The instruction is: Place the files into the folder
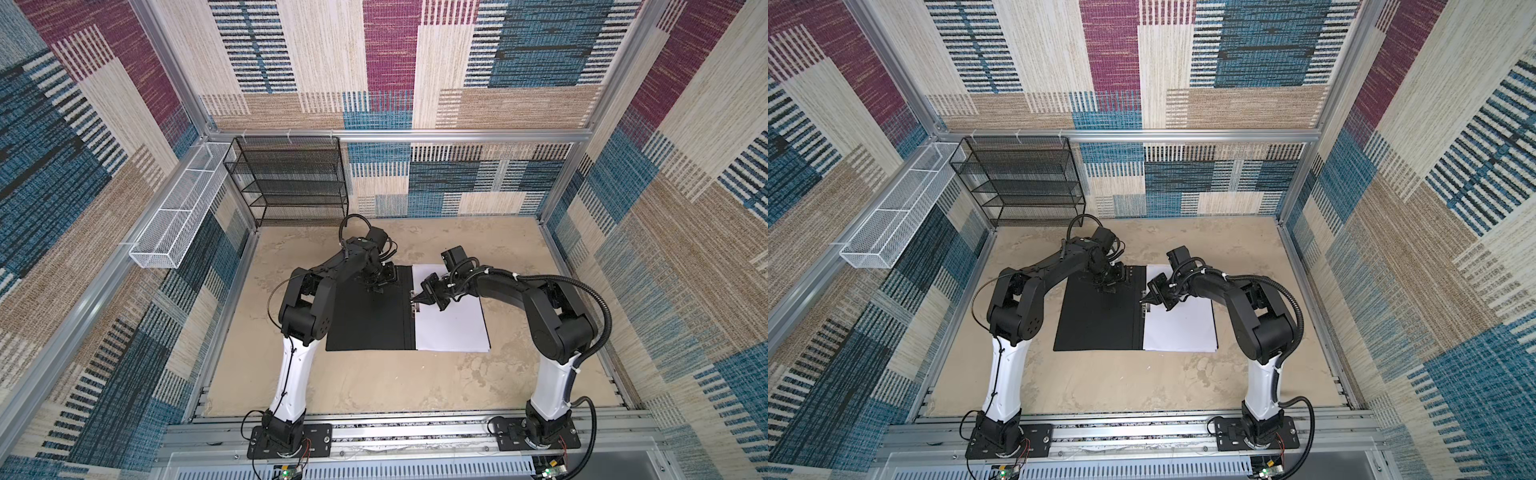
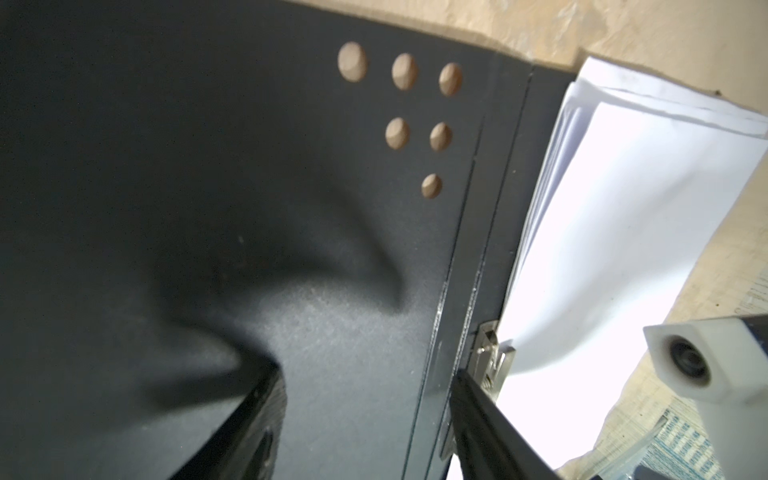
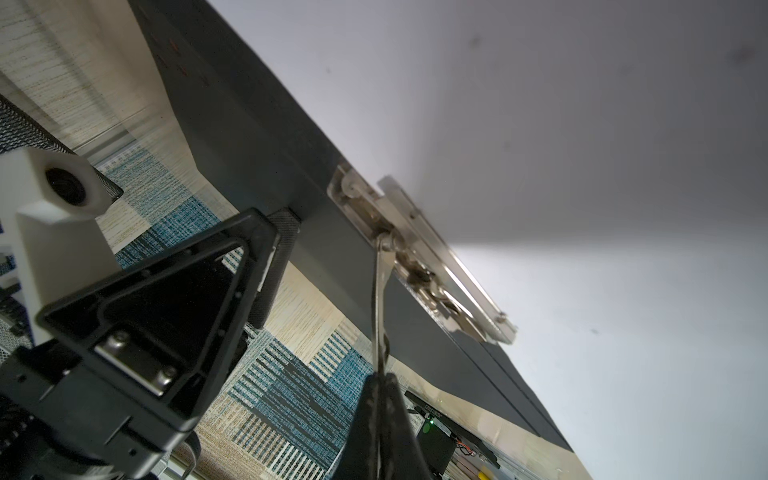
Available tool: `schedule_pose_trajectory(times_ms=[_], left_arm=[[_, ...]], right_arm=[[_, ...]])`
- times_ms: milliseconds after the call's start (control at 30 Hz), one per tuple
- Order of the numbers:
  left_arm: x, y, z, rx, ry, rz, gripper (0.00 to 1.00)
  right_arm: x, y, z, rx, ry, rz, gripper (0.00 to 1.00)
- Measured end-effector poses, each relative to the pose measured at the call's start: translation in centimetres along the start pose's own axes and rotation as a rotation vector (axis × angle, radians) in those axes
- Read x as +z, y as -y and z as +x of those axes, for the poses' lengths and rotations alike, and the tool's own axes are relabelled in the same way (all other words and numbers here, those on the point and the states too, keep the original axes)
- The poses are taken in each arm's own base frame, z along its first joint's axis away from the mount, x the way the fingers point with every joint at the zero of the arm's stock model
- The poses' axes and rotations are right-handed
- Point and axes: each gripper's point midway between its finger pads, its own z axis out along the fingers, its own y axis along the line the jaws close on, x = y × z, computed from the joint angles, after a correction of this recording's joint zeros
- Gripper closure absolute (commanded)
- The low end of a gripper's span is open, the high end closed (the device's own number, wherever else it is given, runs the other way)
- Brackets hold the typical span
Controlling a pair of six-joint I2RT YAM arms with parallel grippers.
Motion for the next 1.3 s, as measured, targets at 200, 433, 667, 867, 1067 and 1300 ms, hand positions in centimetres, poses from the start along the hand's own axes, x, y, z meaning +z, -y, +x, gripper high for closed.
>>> schedule_pose_trajectory(times_ms=[200, 433, 667, 867, 1067, 1300], left_arm=[[0.3, -0.2, 0.1, -0.011, -0.007, 0.0, 0.34], [0.4, -0.1, 0.3, -0.028, -0.031, 0.028, 0.34], [0.5, -0.3, 0.2, -0.045, -0.038, 0.036, 0.34], [0.5, -0.3, 0.2, -0.064, -0.049, 0.056, 0.34], [0.5, -0.3, 0.2, -0.07, -0.051, 0.059, 0.34], [0.5, -0.4, 0.2, -0.074, -0.054, 0.06, 0.34]], right_arm=[[-0.4, 0.9, 0.1, -0.028, 0.033, -0.026, 1.0], [-0.5, 2.0, 0.3, -0.065, 0.076, -0.04, 1.0], [0.4, 2.8, 0.2, -0.106, 0.097, -0.018, 1.0], [0.7, 3.2, 0.1, -0.14, 0.11, 0.001, 1.0], [0.7, 3.5, 0.0, -0.16, 0.127, 0.024, 1.0], [0.8, 3.9, -0.5, -0.188, 0.153, 0.052, 1.0]])
